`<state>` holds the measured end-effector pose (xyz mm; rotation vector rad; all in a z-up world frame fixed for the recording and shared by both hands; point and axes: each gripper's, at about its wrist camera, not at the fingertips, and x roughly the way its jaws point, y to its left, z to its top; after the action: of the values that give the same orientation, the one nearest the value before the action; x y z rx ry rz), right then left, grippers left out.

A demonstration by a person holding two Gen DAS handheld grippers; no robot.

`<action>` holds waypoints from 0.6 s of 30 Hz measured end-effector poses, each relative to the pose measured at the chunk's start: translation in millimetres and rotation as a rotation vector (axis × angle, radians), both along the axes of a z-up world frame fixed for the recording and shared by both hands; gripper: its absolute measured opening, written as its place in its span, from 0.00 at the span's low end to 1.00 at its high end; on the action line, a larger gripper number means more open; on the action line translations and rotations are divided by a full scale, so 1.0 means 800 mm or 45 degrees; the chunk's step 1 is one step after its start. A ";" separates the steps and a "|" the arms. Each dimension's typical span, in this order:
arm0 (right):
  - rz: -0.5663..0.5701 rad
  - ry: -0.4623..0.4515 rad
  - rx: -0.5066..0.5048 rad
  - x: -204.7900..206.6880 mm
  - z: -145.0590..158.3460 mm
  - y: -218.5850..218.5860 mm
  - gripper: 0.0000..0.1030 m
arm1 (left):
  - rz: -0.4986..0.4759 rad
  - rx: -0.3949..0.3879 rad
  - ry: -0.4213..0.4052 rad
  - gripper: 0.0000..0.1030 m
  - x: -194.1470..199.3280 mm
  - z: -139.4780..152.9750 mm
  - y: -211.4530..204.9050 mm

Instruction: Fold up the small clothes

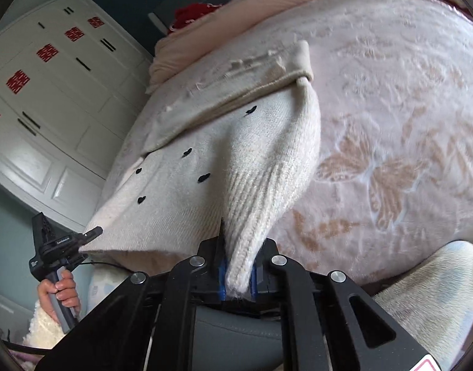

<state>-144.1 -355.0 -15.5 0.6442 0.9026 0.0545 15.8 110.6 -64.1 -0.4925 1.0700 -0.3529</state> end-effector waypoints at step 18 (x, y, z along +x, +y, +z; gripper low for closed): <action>0.322 0.249 -0.041 -0.123 0.047 0.030 0.09 | -0.335 0.216 0.015 0.10 -0.147 0.082 0.004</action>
<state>-242.2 -331.1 22.3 0.5080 1.1684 0.2056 -101.6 113.5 1.2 -0.2025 1.1680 -0.4867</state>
